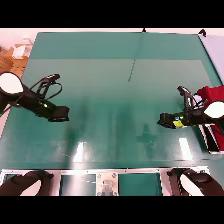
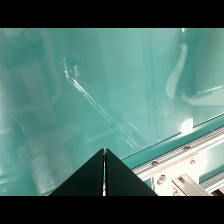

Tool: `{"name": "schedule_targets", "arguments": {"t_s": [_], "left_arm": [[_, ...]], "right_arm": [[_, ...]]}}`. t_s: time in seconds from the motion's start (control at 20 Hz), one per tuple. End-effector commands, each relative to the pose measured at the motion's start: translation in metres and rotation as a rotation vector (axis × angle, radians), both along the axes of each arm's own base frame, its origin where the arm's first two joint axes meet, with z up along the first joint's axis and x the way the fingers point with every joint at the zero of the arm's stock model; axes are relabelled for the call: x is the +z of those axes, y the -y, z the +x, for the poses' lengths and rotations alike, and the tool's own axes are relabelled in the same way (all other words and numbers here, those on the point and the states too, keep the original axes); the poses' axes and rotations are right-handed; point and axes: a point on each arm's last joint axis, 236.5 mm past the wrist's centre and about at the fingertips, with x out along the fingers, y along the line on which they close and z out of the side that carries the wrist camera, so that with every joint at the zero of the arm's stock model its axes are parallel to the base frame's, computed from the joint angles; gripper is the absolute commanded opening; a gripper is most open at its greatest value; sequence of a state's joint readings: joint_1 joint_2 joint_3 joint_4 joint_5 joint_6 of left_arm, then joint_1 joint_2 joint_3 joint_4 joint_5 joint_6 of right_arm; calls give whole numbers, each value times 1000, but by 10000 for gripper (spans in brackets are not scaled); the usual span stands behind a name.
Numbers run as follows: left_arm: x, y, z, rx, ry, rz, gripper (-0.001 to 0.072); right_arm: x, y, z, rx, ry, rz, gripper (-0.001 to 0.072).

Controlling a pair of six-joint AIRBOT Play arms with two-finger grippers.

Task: Fold the shirts.

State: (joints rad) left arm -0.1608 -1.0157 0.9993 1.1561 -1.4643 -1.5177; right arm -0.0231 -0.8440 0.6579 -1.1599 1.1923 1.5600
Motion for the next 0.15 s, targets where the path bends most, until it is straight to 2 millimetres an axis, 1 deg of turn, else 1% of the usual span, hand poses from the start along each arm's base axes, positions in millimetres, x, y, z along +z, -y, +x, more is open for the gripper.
{"name": "schedule_targets", "arguments": {"t_s": [0.0,0.1], "left_arm": [[0,2,-2,5,3,-13,23],[0,2,-2,5,4,-12,23]], "right_arm": [[-2,-6,-6,21,-8,8,11],[-2,-6,-6,21,-8,8,11]]}}
